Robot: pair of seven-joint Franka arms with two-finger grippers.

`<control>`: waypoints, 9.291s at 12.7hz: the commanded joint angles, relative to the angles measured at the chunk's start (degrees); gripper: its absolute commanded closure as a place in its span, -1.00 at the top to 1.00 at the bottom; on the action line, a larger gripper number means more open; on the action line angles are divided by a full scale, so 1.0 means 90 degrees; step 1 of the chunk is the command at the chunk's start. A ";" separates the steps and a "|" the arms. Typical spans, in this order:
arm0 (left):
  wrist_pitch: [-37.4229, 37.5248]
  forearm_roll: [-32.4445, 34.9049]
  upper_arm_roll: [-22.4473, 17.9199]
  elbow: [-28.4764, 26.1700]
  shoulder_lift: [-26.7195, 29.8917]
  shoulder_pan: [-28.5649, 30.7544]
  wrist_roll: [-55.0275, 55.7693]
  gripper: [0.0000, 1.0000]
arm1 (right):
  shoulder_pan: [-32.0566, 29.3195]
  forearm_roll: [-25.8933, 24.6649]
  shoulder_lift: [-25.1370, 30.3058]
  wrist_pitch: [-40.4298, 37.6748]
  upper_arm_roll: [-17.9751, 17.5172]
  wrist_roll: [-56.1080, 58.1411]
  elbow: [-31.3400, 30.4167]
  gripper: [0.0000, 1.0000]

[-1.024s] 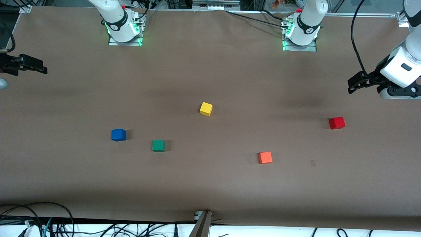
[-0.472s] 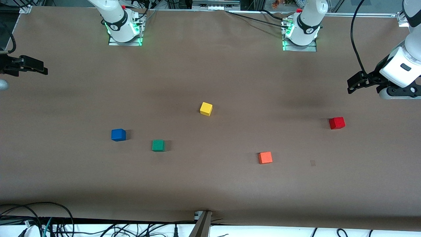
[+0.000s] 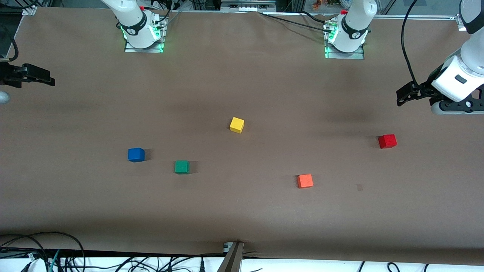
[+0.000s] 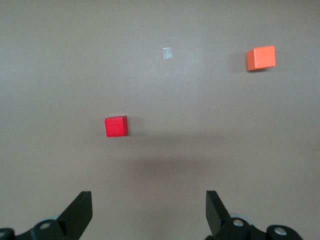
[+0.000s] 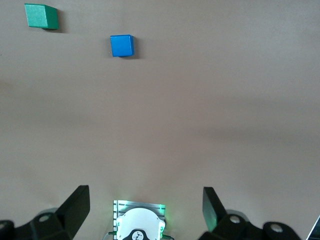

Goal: Pass red block to right arm, stack on blue
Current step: 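Move the left gripper toward the red cube, then lower the left gripper onto the red cube and close it, then lift the red cube with the left gripper while the right gripper approaches, then close the right gripper on the red cube held by the left gripper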

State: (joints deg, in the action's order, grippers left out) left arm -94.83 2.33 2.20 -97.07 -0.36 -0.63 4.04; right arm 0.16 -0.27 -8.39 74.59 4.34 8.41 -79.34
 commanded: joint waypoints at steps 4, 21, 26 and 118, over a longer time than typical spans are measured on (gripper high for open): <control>0.0068 0.0034 -0.0001 -0.0035 0.0030 0.0002 0.0000 1.00 | 0.0021 0.0000 -0.0044 -0.0016 -0.0003 -0.0016 0.0114 1.00; -0.1637 0.0385 -0.0079 -0.0287 -0.2234 0.1222 -0.0622 1.00 | 0.0021 0.0010 -0.0044 -0.0016 -0.0013 -0.0084 0.0114 1.00; -0.4117 0.0668 -0.0079 -0.1927 -0.2216 0.1359 -0.0800 1.00 | 0.0012 0.0010 -0.0044 -0.0026 -0.0003 -0.0084 0.0114 1.00; -0.4141 -1.2652 0.2265 0.1137 -0.5194 -0.1785 -1.4365 -1.00 | 0.2121 1.0996 -0.3189 0.3636 -0.0443 0.2005 -0.1878 -1.00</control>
State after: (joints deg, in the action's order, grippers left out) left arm -131.68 -109.46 22.92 -87.64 -46.42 -15.79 -123.64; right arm 19.16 97.58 -39.43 106.79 0.70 26.87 -94.40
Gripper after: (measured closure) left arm 0.445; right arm 0.436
